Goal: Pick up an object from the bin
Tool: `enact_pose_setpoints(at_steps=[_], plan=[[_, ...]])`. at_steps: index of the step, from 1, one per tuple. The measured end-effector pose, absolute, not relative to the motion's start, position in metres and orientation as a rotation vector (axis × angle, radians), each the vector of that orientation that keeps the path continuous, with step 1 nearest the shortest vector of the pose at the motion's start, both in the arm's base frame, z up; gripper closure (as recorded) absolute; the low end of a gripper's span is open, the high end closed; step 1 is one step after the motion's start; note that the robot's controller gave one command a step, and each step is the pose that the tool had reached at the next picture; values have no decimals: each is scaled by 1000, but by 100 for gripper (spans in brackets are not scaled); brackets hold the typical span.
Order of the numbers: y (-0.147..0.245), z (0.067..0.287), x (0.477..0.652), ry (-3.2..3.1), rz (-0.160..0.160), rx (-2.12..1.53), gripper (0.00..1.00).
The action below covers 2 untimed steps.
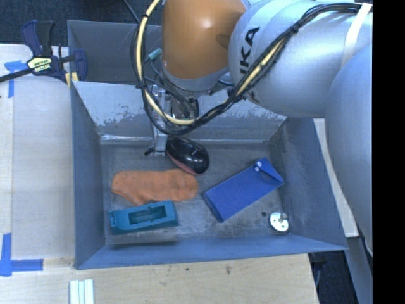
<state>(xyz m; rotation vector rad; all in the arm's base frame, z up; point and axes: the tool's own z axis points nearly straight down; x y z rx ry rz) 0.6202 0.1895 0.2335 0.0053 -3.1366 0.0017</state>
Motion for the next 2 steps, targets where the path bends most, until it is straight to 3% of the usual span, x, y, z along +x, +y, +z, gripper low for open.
enact_pose_setpoints(at_steps=[1, 2], plan=[[189, 239, 622, -3145, -2, 0, 0], [165, 190, 613, -3150, -4, 77, 0]])
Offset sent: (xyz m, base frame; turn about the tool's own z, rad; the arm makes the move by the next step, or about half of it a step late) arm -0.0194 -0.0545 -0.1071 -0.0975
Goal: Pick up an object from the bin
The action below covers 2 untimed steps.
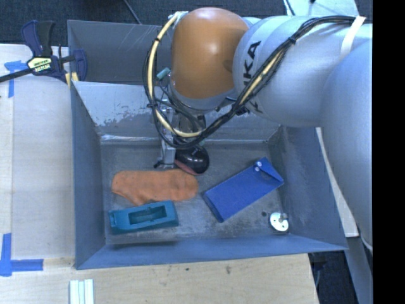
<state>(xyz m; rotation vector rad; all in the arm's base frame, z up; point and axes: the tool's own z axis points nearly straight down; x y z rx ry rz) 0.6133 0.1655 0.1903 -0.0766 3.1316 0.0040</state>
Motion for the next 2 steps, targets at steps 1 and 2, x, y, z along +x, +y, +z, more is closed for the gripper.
enact_pose_setpoints(at_steps=[1, 2], plan=[[139, 140, 619, 3138, -1, -164, 0], [121, 117, 589, 3116, 1, -360, 0]])
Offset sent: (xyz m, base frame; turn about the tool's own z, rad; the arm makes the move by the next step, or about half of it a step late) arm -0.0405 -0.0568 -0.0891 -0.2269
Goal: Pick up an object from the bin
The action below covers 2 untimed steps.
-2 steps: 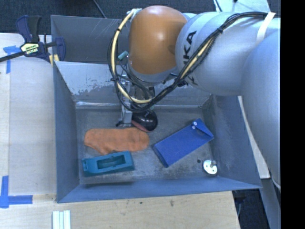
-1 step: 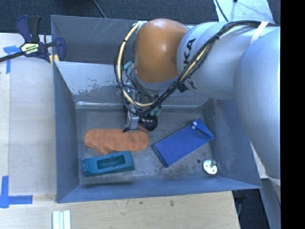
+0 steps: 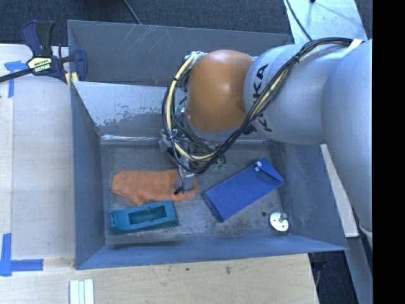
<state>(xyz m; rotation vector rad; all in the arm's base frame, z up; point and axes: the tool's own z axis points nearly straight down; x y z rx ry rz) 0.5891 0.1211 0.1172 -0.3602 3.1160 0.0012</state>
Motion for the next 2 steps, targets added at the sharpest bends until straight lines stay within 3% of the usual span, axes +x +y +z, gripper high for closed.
enact_pose_setpoints(at_steps=[1, 2], plan=[[92, 75, 581, 3131, 1, -222, 100], [92, 75, 581, 3131, 1, -222, 100]])
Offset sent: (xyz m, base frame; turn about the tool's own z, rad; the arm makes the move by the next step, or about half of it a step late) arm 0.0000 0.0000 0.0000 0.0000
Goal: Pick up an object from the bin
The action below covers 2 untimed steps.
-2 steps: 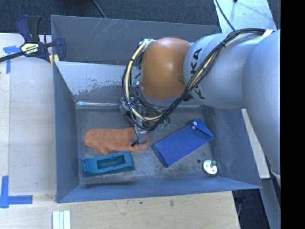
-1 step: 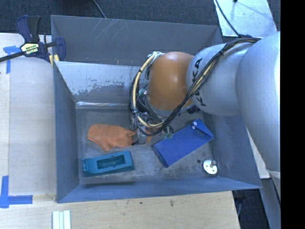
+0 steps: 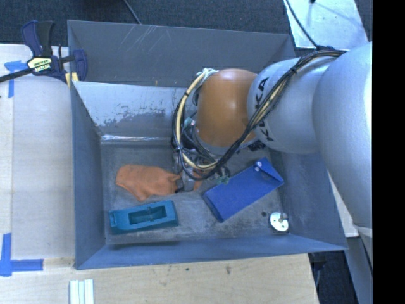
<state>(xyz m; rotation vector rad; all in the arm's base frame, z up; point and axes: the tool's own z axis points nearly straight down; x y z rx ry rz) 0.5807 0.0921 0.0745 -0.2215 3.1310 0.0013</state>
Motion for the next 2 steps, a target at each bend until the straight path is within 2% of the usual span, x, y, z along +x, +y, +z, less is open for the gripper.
enact_pose_setpoints(at_steps=[1, 2], plan=[[157, 140, 611, 3121, 1, -334, 100], [157, 140, 611, 3121, 1, -334, 100]])
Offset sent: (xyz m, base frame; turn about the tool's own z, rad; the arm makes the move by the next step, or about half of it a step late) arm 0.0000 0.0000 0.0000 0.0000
